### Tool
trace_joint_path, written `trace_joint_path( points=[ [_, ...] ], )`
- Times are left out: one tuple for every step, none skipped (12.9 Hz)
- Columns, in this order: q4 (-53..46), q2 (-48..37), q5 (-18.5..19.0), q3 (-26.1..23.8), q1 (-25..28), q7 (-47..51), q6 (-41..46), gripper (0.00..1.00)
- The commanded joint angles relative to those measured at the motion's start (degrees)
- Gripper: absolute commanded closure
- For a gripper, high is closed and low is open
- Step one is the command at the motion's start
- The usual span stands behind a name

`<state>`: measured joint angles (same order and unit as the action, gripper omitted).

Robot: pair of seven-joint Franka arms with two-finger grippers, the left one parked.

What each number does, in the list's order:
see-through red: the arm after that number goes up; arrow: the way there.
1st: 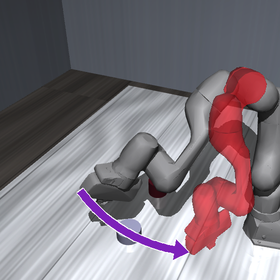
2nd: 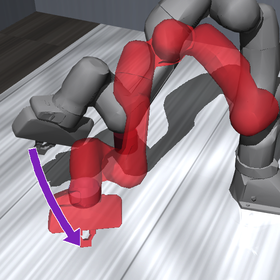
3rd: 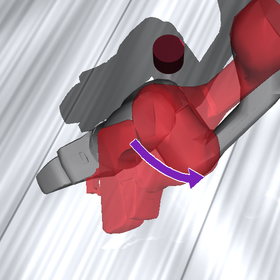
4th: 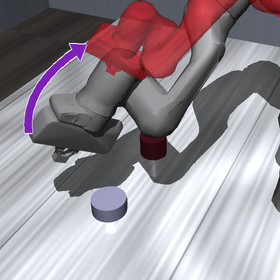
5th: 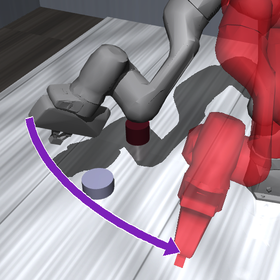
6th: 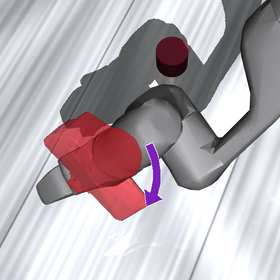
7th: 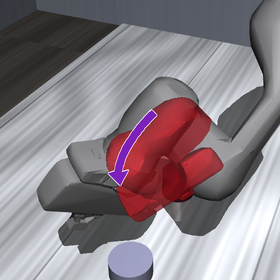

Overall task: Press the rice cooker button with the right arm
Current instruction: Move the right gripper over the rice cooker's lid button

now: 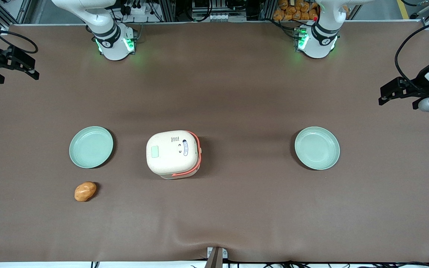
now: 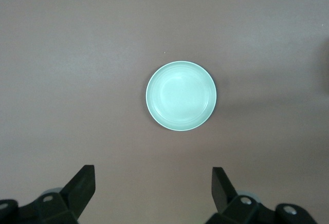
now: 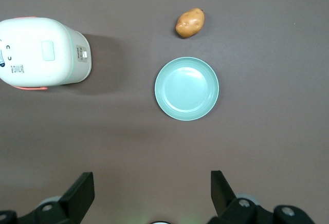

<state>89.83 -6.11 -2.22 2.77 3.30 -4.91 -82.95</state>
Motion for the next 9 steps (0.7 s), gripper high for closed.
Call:
trace_joint_path(
  points=[
    [-1.50, 0.74, -1.12, 1.36, 1.00, -1.59, 1.30, 0.00],
    [-1.59, 0.92, -1.21, 1.36, 0.66, -2.90, 1.22, 0.00],
    [-2.37, 1.88, -0.95, 1.27, 0.83, -3.00, 1.04, 0.00],
    [-3.95, 3.02, -1.03, 1.27, 0.83, -2.92, 1.13, 0.00],
    [-4.31, 3.38, -1.12, 1.36, 0.83, -3.00, 1.21, 0.00],
    [-4.23, 3.47, -1.38, 1.36, 0.83, -3.00, 1.22, 0.00],
    [-3.88, 3.56, -1.38, 1.36, 0.83, -3.09, 1.30, 0.00],
    [-3.79, 3.73, -1.38, 1.10, 0.83, -3.09, 1.39, 0.00],
    [-3.79, 4.52, -1.47, 0.75, 0.92, -3.18, 1.22, 0.00]
  ],
)
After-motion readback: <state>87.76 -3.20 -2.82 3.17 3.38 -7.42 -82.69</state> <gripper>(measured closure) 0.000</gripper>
